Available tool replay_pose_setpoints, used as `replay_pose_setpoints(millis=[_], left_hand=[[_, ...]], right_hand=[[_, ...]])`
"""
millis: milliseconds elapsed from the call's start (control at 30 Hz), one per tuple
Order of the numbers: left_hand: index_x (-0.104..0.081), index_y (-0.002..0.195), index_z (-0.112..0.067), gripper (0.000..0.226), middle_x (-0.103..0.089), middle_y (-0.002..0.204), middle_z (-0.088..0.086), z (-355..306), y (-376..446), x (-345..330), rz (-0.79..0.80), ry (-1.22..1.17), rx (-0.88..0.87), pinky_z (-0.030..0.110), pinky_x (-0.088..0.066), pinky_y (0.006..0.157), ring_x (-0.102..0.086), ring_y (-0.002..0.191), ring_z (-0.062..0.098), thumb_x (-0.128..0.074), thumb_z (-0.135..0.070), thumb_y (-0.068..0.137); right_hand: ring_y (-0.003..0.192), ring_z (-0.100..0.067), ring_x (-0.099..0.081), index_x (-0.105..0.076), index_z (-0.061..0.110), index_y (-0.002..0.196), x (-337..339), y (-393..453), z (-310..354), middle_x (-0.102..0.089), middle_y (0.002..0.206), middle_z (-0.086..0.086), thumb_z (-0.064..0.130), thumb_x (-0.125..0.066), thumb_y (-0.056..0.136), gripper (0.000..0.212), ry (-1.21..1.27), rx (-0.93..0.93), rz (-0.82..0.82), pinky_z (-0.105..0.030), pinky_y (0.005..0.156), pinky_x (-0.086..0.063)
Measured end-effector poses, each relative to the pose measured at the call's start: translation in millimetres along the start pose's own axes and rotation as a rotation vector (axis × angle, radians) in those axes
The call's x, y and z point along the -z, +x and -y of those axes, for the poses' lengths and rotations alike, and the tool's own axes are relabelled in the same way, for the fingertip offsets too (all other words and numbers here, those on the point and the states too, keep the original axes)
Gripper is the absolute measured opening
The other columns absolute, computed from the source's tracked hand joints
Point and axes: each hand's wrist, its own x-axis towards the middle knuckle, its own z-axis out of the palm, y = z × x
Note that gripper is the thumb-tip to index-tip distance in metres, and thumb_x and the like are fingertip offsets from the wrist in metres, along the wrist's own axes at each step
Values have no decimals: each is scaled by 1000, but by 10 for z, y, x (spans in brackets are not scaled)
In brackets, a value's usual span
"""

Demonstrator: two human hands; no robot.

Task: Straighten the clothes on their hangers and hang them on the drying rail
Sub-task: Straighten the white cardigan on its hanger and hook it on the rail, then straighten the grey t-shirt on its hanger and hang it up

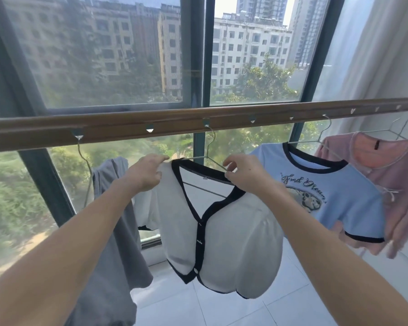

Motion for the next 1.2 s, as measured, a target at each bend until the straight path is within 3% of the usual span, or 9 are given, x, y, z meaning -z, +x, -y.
replay_pose_setpoints(millis=[100, 267, 400, 500, 700, 800, 967, 1200], left_hand=[[-52, 133, -18, 42, -54, 137, 5, 22, -76, 106, -51, -62, -62, 37, -38, 105, -49, 124, 23, -52, -11, 92], [-62, 124, -9, 36, -67, 120, 6, -47, -294, 367, -209, -133, -140, 29, -48, 90, -62, 101, 18, -61, -5, 88], [-61, 124, -17, 34, -65, 120, -2, -77, -443, 502, -236, -132, -65, 22, -46, 83, -60, 103, 13, -59, -10, 91], [-60, 123, -21, 31, -61, 120, -9, -93, -554, 548, -227, -175, 28, 18, -41, 83, -58, 104, 7, -56, -13, 93], [-67, 116, -13, 27, -69, 106, -4, -134, -917, 714, -310, -288, 68, 19, -52, 88, -65, 96, 4, -58, -6, 92], [-69, 111, -13, 25, -72, 96, -5, -72, -1200, 885, -382, -336, 93, 12, -51, 80, -67, 90, 2, -60, -4, 91], [-72, 101, -9, 17, -73, 81, 3, 235, -1645, 1108, -517, -442, 207, 19, -55, 71, -70, 74, 13, -60, -4, 91], [-71, 99, -16, 16, -74, 86, -3, 748, -2208, 1132, -492, -481, 276, 22, -54, 75, -70, 79, 7, -62, -7, 90]], right_hand=[[84, -20, -64, -72, 13, 104, -63, 69, 57, -70, 95, -4, 18, -61, 92, 17, -17, 36, -26, -29, 69, -51], [84, -25, -64, -73, 9, 97, -138, 216, 195, -71, 90, -6, 18, -56, 95, 19, -24, 122, -19, -29, 70, -48], [57, -17, -52, -58, 16, 58, -227, 337, 294, -54, 57, 1, 11, -53, 94, 36, -57, 164, -30, -19, 48, -31], [59, -25, -60, -66, 7, 65, -303, 409, 305, -63, 62, -9, 10, -54, 92, 29, -40, 185, -23, -26, 48, -40], [56, -27, -50, -52, 6, 61, -292, 534, 372, -52, 64, -10, 11, -58, 89, 29, -131, 177, 8, -27, 46, -34], [61, -30, -50, -49, 6, 62, -253, 496, 545, -50, 65, -8, 15, -59, 88, 29, -173, 193, -35, -30, 47, -32], [77, -28, -62, -69, 13, 89, -268, 203, 1072, -67, 85, -6, 33, -52, 96, 27, -157, 301, -47, -30, 60, -44], [73, -28, -64, -72, 8, 85, -637, -241, 1692, -71, 79, -9, 29, -56, 93, 28, -17, 390, 48, -37, 64, -56]])
